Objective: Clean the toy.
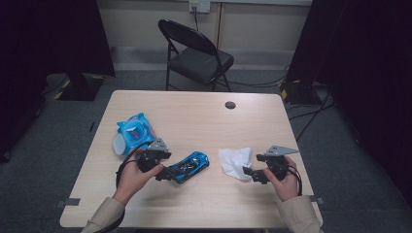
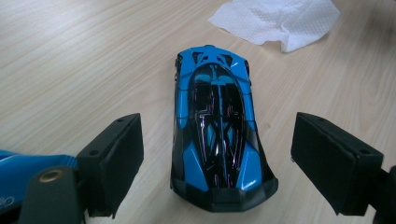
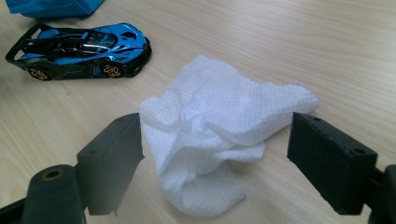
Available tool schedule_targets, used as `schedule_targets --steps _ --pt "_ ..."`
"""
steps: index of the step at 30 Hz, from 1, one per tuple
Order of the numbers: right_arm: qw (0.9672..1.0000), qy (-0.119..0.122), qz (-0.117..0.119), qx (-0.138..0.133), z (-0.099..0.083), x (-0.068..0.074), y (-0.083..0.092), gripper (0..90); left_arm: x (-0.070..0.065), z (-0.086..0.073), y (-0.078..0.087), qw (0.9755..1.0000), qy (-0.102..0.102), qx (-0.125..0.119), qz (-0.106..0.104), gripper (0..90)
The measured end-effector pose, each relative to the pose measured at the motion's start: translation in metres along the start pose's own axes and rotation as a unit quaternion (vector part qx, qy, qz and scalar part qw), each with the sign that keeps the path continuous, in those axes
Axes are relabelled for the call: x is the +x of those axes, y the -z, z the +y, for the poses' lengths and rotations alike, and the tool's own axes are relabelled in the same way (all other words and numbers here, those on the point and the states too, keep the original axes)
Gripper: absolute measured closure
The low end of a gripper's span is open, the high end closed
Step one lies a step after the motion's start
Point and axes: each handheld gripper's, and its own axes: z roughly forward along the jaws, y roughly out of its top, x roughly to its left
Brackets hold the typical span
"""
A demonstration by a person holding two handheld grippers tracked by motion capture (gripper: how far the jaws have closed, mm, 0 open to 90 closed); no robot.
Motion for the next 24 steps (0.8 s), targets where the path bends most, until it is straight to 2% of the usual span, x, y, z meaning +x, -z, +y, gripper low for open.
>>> schedule_targets --steps 8,24 --pt "1.0 -0.003 0.0 -0.002 -0.004 -0.003 0.006 18.7 -0.001 -0.009 0.01 1.0 -0.006 0.002 0.001 16.8" --pt "1.0 -0.002 0.001 -0.001 -0.011 -0.004 0.012 19.2 0.002 -0.03 0.027 1.0 0.001 -0.005 0.006 16.8"
